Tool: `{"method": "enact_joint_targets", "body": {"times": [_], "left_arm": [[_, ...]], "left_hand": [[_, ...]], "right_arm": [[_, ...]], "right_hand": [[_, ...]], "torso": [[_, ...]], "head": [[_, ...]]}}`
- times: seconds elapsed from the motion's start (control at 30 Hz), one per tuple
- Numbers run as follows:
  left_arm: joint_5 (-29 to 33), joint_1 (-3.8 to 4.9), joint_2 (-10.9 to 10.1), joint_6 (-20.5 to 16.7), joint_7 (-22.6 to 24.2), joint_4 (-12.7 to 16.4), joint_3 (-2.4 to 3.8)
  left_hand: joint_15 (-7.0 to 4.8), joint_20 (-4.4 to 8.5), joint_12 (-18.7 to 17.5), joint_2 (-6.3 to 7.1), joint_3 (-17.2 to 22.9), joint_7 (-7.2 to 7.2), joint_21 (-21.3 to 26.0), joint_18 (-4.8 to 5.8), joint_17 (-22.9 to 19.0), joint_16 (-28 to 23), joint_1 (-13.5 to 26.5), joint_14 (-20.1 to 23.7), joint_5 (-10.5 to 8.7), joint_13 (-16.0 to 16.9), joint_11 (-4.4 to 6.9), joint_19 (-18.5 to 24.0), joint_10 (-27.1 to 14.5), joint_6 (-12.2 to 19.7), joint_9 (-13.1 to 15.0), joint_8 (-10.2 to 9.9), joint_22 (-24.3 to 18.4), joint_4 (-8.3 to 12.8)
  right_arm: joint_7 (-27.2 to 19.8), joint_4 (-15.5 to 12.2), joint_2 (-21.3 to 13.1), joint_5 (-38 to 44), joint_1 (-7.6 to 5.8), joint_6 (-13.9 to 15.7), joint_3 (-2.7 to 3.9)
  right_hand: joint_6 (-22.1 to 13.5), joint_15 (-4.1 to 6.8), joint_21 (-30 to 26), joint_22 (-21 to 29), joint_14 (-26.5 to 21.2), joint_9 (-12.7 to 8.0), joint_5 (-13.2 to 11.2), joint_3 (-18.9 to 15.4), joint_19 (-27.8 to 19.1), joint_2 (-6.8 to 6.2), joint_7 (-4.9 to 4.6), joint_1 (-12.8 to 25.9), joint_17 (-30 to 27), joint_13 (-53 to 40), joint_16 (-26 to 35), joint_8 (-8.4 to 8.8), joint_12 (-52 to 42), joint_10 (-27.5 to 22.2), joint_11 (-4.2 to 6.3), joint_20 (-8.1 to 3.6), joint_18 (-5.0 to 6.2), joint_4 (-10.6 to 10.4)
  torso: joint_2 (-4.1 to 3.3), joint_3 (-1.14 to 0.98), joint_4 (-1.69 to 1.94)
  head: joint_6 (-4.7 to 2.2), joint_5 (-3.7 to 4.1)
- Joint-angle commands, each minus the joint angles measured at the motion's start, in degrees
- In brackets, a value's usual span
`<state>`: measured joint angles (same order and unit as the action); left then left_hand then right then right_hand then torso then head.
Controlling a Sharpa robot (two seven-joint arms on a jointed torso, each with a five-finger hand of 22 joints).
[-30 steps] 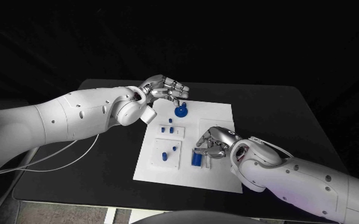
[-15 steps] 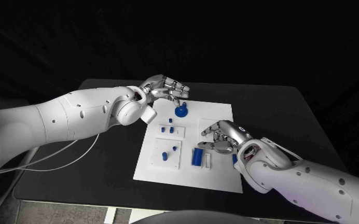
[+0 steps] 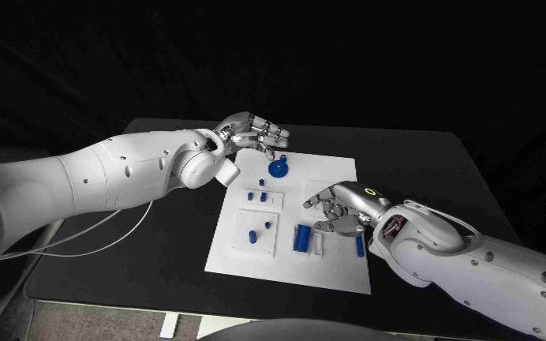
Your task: Assemble the parts on the task board
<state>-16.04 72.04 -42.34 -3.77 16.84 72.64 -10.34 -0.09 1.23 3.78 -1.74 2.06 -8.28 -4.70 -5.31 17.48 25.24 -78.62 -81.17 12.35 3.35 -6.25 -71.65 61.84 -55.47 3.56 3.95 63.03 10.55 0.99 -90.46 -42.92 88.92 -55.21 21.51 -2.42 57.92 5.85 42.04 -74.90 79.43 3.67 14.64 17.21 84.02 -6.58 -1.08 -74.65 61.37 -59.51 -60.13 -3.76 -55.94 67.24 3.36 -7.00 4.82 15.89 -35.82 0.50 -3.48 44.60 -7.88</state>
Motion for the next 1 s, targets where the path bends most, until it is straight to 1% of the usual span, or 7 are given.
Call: {"method": "enact_joint_targets", "body": {"times": [0.03,0.2,0.4,0.57,0.7,0.83,1.0], "left_arm": [[0.42,0.04,0.16,0.76,0.73,-0.02,0.04],[0.42,0.04,0.25,0.85,0.71,-0.12,0.04],[0.42,0.04,0.29,1.01,0.69,-0.21,0.04],[0.41,0.04,0.29,1.11,0.68,-0.23,0.04],[0.41,0.04,0.29,1.18,0.69,-0.15,0.04],[0.41,0.05,0.26,1.16,0.7,-0.09,0.04],[0.41,0.05,0.23,1.08,0.73,0.0,0.04]], "left_hand": [[0.03,-0.12,-0.17,-0.3,-0.28,-0.22,0.19,0.01,-0.09,0.28,-0.08,0.33,-0.16,-0.04,-0.01,-0.19,0.18,0.16,0.04,-0.15,-0.08,-0.04],[0.02,-0.11,-0.17,-0.29,-0.3,-0.17,0.15,0.03,-0.08,0.3,-0.11,0.32,-0.18,-0.04,0.01,-0.18,0.21,0.17,0.04,-0.15,-0.03,-0.01],[0.02,-0.1,-0.17,-0.28,-0.32,-0.22,0.13,0.04,-0.07,0.3,-0.12,0.35,-0.2,-0.04,0.0,-0.14,0.23,0.16,0.04,-0.15,0.04,0.02],[0.02,-0.1,-0.17,-0.28,-0.32,-0.22,0.13,0.04,-0.07,0.3,-0.12,0.35,-0.2,-0.04,0.0,-0.14,0.23,0.16,0.04,-0.15,0.04,0.02],[0.02,-0.1,-0.17,-0.28,-0.32,-0.22,0.13,0.04,-0.07,0.3,-0.12,0.35,-0.2,-0.04,0.0,-0.14,0.23,0.16,0.04,-0.15,0.04,0.02],[0.02,-0.1,-0.17,-0.28,-0.32,-0.22,0.13,0.04,-0.07,0.3,-0.12,0.35,-0.2,-0.04,0.0,-0.14,0.23,0.16,0.04,-0.15,0.04,0.02],[0.02,-0.1,-0.17,-0.28,-0.32,-0.22,0.13,0.04,-0.07,0.3,-0.12,0.35,-0.2,-0.04,0.0,-0.14,0.23,0.16,0.04,-0.15,0.04,0.02]], "right_arm": [[-4.23,-0.1,0.39,9.3,-0.22,-5.89,-0.15],[-4.35,-0.3,1.18,15.07,-0.73,-7.05,-0.6],[-3.33,-0.3,2.21,20.97,-1.79,-8.18,-1.9],[-2.27,-0.17,3.15,24.38,-2.76,-10.21,-2.98],[-1.41,0.04,3.69,26.29,-3.48,-12.38,-3.78],[-1.0,0.44,4.19,27.27,-4.1,-13.73,-4.74],[-0.76,1.01,5.04,28.06,-4.58,-14.66,-5.59]], "right_hand": [[-0.72,0.24,1.18,-4.81,0.13,-0.03,0.6,-0.62,0.44,-0.28,0.39,-1.03,0.29,-0.51,-0.61,0.17,-1.84,0.93,0.24,-0.04,-0.59,0.0],[-1.87,0.77,4.51,-5.36,0.86,0.0,1.03,-1.33,1.02,-1.29,1.48,-2.37,2.36,-1.39,-2.79,0.11,-4.32,2.55,0.87,-0.67,-1.33,-0.9],[-1.32,0.6,4.76,-5.36,1.08,0.0,0.86,-1.47,1.03,-1.62,1.6,-2.75,2.62,-1.26,-2.92,0.14,-4.6,2.8,0.83,-0.51,-1.4,-0.99],[-0.61,0.5,4.87,-5.34,1.21,-0.01,-0.08,-0.56,1.0,-1.68,1.82,-2.77,2.82,-0.83,-2.94,0.15,-4.69,2.88,0.87,-0.42,-1.53,-0.86],[0.57,0.44,5.02,-5.37,1.23,-0.01,-0.93,0.28,0.95,-1.5,1.76,-2.72,2.99,-0.59,-2.99,0.16,-4.8,2.75,0.8,-0.38,-1.64,-0.6],[1.3,0.37,5.21,-5.38,1.19,-0.01,-2.22,1.94,0.88,-1.51,1.63,-2.36,3.07,-0.25,-2.99,0.18,-4.92,2.65,0.71,-0.33,-1.69,-0.06],[1.6,0.33,5.36,-5.41,1.2,-0.01,-2.76,2.83,0.84,-1.53,1.68,-2.29,3.15,-0.01,-3.04,0.17,-4.99,2.56,0.71,-0.28,-1.72,0.01]], "torso": [[-0.04,-0.02,0.02],[-0.07,0.0,0.05],[-0.06,-0.01,0.07],[-0.06,0.03,0.11],[-0.09,0.07,0.12],[-0.08,0.11,0.13],[-0.08,0.04,0.14]], "head": [[0.08,-0.04],[0.25,-0.13],[0.33,-0.01],[0.34,-0.14],[0.56,-0.13],[0.47,-0.33],[0.43,-0.49]]}}
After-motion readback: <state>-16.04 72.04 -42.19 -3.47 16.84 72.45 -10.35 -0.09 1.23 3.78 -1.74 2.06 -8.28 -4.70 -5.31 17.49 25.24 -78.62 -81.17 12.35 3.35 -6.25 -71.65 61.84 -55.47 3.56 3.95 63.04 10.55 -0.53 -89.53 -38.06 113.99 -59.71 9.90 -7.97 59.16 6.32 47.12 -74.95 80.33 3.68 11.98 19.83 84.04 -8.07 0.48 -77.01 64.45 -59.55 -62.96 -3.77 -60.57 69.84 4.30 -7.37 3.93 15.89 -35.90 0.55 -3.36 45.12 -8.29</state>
